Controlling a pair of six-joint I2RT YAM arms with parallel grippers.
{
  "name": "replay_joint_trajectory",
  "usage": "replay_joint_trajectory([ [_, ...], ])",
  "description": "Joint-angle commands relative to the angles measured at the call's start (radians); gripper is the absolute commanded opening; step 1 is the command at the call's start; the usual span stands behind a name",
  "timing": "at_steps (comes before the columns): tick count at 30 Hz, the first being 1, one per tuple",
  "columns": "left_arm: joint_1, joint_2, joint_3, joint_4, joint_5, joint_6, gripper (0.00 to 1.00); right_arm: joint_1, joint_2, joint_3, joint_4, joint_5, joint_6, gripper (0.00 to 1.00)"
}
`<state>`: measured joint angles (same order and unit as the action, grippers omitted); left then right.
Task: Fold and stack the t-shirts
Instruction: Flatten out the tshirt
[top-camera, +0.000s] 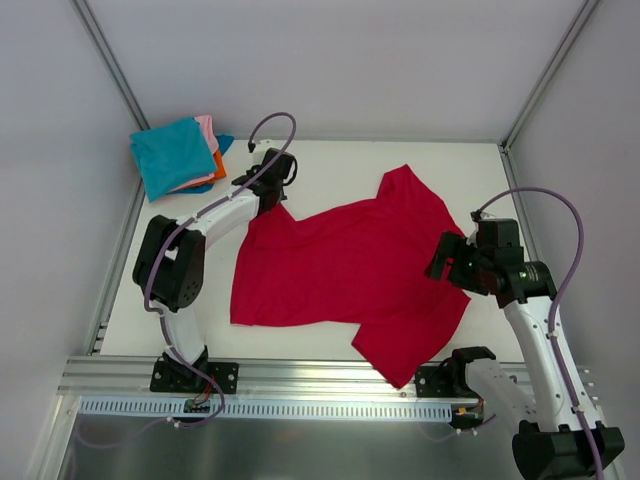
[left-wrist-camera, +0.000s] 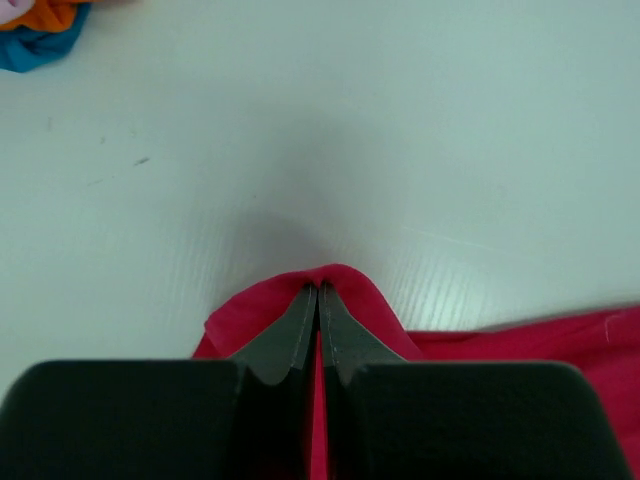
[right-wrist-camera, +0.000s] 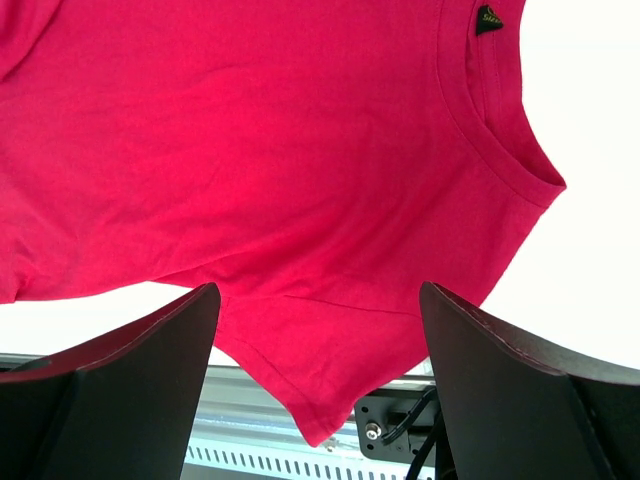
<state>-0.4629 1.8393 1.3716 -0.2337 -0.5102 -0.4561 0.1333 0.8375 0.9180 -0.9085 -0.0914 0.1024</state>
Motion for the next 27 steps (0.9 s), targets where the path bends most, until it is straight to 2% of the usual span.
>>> replay_joint_trajectory([
  [1,0.023,0.006,0.061,-0.009,-0.119,0.014,0.00,0.000,-0.024,-0.007,-0.044,-0.014,-0.020,0.86],
  [14,0.136,0.044,0.132,0.002,-0.179,0.010,0.00,0.000,-0.011,-0.019,-0.040,-0.016,-0.017,0.86],
  [22,0.145,0.208,0.329,0.016,-0.175,0.106,0.00,0.000,-0.011,-0.028,-0.050,-0.011,-0.024,0.86],
  [25,0.151,0.270,0.408,0.034,-0.195,0.154,0.08,0.002,-0.027,-0.036,-0.061,-0.013,-0.027,0.86],
  [27,0.156,0.293,0.448,0.043,-0.220,0.175,0.34,0.000,-0.035,-0.041,-0.073,-0.014,-0.027,0.86],
])
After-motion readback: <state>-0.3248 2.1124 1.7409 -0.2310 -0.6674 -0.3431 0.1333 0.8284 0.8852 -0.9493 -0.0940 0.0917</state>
